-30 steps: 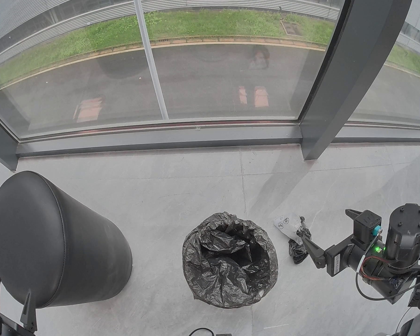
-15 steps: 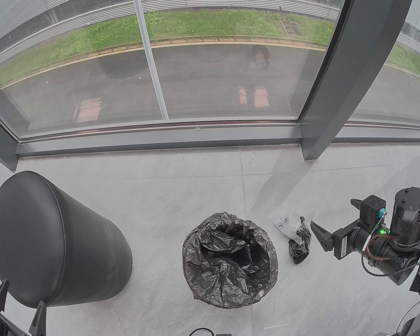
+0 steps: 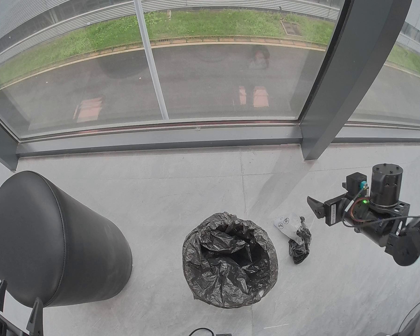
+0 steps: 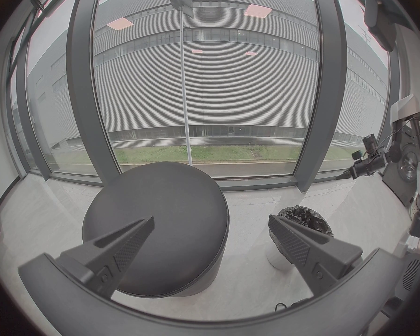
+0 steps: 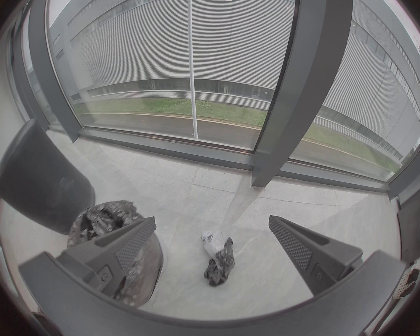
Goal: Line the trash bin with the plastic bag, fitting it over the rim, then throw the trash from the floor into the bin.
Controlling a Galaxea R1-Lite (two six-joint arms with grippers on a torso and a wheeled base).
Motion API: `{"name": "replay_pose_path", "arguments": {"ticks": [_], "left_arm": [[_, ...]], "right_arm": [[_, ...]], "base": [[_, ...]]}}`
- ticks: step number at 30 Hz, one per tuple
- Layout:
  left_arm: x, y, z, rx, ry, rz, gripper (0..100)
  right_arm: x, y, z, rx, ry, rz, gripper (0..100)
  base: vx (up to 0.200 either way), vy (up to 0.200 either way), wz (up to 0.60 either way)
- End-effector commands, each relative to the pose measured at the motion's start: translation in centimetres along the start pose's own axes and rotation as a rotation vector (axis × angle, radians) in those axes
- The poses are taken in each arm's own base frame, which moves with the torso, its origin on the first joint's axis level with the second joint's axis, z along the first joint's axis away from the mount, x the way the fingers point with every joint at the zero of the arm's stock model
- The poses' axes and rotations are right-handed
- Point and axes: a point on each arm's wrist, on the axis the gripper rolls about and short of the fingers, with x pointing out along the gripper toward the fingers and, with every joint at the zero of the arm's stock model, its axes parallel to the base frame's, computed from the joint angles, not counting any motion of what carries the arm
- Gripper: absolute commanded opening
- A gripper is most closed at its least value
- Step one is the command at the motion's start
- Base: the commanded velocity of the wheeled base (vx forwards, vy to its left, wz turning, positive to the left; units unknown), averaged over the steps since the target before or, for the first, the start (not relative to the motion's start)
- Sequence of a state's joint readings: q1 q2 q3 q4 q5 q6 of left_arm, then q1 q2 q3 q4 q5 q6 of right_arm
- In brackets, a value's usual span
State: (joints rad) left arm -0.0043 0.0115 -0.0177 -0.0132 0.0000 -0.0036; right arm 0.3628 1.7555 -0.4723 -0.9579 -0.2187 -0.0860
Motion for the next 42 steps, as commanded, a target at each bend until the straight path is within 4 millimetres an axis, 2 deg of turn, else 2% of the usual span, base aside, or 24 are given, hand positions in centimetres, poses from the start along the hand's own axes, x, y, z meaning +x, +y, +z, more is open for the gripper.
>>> {"name": "replay_pose_path", "arguments": {"ticks": [1,2,4,6,7,13,26,37,42], "left_arm": [[0.0,0.0,-0.5,-0.006,0.007,0.003,100],[0.0,0.0,-0.5,-0.007,0.007,0.001,100],[0.0,0.0,-0.5,-0.021,0.004,0.003,100],[0.0,0.0,-0.5,-0.026,0.006,0.003,100],[0.0,0.0,-0.5,-0.027,0.006,0.003,100],[0.0,0.0,-0.5,-0.027,0.006,0.003,100],[0.0,0.0,-0.5,-0.030,0.007,0.001,100],[0.0,0.0,-0.5,-0.030,0.009,0.003,100],[0.0,0.0,-0.5,-0.030,0.009,0.001,100]], "right_arm": [[11.1,-1.4,-3.1,0.047,0.056,-0.032,100],[11.5,-1.5,-3.2,0.051,0.057,-0.033,100],[14.2,-1.4,-3.8,0.060,0.068,-0.035,100],[15.0,-1.3,-4.0,0.059,0.077,-0.033,100],[16.2,-1.1,-4.1,0.057,0.094,-0.026,100],[19.9,-1.3,-3.1,0.055,0.144,-0.029,100],[24.0,-2.0,-3.2,0.023,0.244,-0.018,100],[27.0,-2.7,-6.2,-0.042,0.286,-0.028,100],[28.3,-3.0,-6.9,-0.040,0.274,-0.046,100]], "base": [[0.000,0.000,0.00],[0.000,0.000,0.00],[0.000,0.000,0.00],[0.000,0.000,0.00],[0.000,0.000,0.00],[0.000,0.000,0.00],[0.000,0.000,0.00],[0.000,0.000,0.00],[0.000,0.000,0.00]]}}
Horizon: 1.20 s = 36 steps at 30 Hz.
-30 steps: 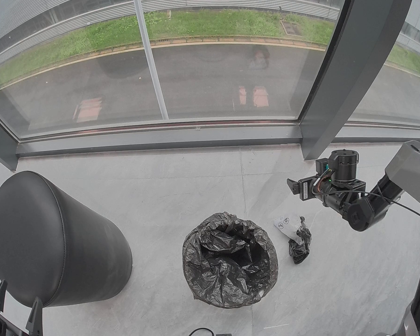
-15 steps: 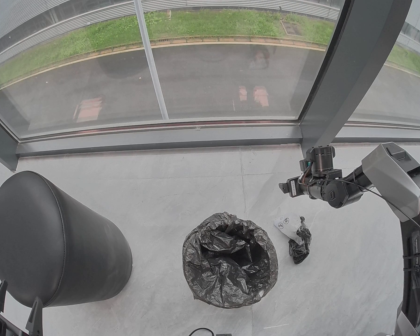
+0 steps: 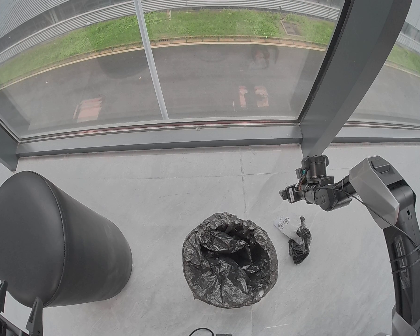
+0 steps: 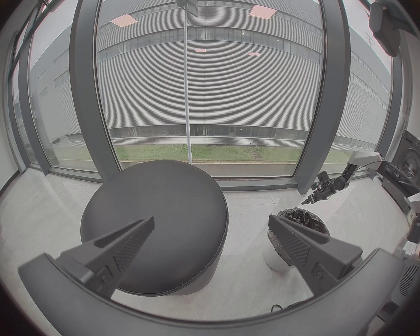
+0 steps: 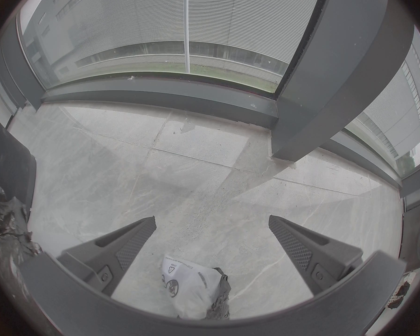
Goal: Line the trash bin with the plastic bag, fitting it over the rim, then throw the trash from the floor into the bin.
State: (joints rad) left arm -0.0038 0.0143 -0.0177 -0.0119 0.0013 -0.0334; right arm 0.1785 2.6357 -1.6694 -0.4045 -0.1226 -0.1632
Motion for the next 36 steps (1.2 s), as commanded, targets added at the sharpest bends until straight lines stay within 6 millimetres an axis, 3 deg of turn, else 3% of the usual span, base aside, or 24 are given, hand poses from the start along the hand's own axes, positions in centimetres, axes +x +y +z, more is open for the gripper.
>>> {"name": "replay_pose_path", "arguments": {"ticks": [1,23,27,36], "left_arm": [[0.0,0.0,-0.5,0.000,0.005,0.000,100],[0.0,0.0,-0.5,-0.002,0.005,0.000,100],[0.0,0.0,-0.5,-0.002,0.005,0.000,100],[0.0,0.0,-0.5,-0.002,0.005,0.000,100]], "right_arm": [[2.0,0.2,-1.6,-0.001,0.018,-0.008,100],[3.9,0.2,-1.3,-0.037,0.140,0.013,100],[4.6,0.9,-3.3,-0.052,0.226,0.031,100],[5.4,1.4,-5.0,-0.113,0.260,0.034,100]], "base": [[0.000,0.000,0.00],[0.000,0.000,0.00],[0.000,0.000,0.00],[0.000,0.000,0.00]]}}
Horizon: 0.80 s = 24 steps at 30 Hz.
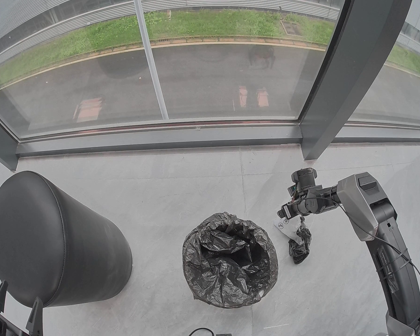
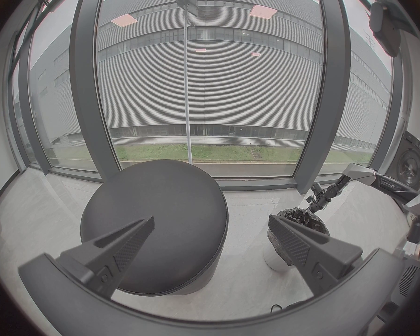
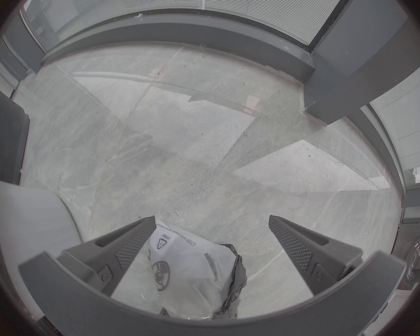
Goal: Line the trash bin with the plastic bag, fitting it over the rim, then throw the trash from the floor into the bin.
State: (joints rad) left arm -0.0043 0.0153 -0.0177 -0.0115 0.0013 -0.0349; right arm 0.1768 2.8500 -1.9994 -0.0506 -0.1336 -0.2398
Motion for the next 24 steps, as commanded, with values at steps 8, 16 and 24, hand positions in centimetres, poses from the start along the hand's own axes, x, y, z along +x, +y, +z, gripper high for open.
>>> {"name": "replay_pose_path", "arguments": {"ticks": [8,16,24], "left_arm": [[0.0,0.0,-0.5,0.000,0.003,0.000,100],[0.0,0.0,-0.5,0.000,0.003,0.000,100],[0.0,0.0,-0.5,0.000,0.003,0.000,100]], "right_arm": [[0.8,0.4,-1.3,-0.016,0.062,-0.018,100],[0.9,0.6,-1.5,-0.044,0.076,-0.013,100],[-0.9,0.1,-0.5,-0.095,0.070,-0.016,100]], "base": [[0.000,0.000,0.00],[0.000,0.000,0.00],[0.000,0.000,0.00]]}}
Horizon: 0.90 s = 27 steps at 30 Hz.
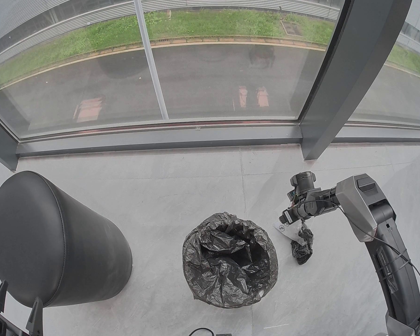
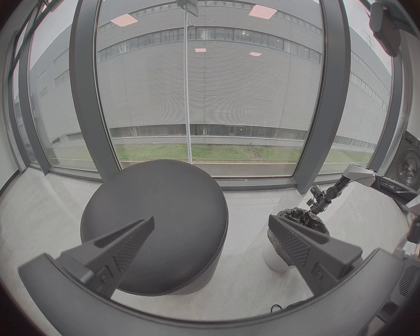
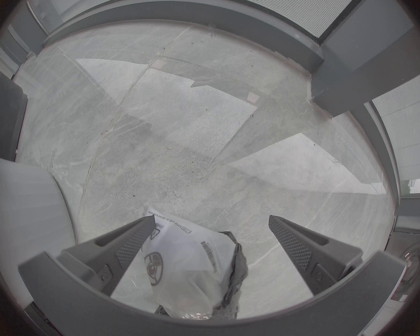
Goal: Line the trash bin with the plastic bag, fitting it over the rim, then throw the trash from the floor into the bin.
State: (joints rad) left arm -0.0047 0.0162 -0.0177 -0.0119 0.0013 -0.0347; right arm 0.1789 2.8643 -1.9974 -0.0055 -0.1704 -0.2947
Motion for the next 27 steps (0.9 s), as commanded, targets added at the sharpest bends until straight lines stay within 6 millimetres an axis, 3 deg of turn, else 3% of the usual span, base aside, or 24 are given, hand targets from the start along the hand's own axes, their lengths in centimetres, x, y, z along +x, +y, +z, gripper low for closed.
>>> {"name": "replay_pose_path", "arguments": {"ticks": [1,15,27], "left_arm": [[0.0,0.0,-0.5,-0.001,0.003,0.000,100],[0.0,0.0,-0.5,-0.001,0.003,0.000,100],[0.0,0.0,-0.5,-0.001,0.003,0.000,100]], "right_arm": [[-1.7,-0.5,0.3,-0.041,0.010,0.003,100],[-1.8,0.6,-0.5,-0.117,0.042,0.037,100],[-0.4,0.9,-0.4,-0.134,0.052,0.044,100]], "base": [[0.000,0.000,0.00],[0.000,0.000,0.00],[0.000,0.000,0.00]]}}
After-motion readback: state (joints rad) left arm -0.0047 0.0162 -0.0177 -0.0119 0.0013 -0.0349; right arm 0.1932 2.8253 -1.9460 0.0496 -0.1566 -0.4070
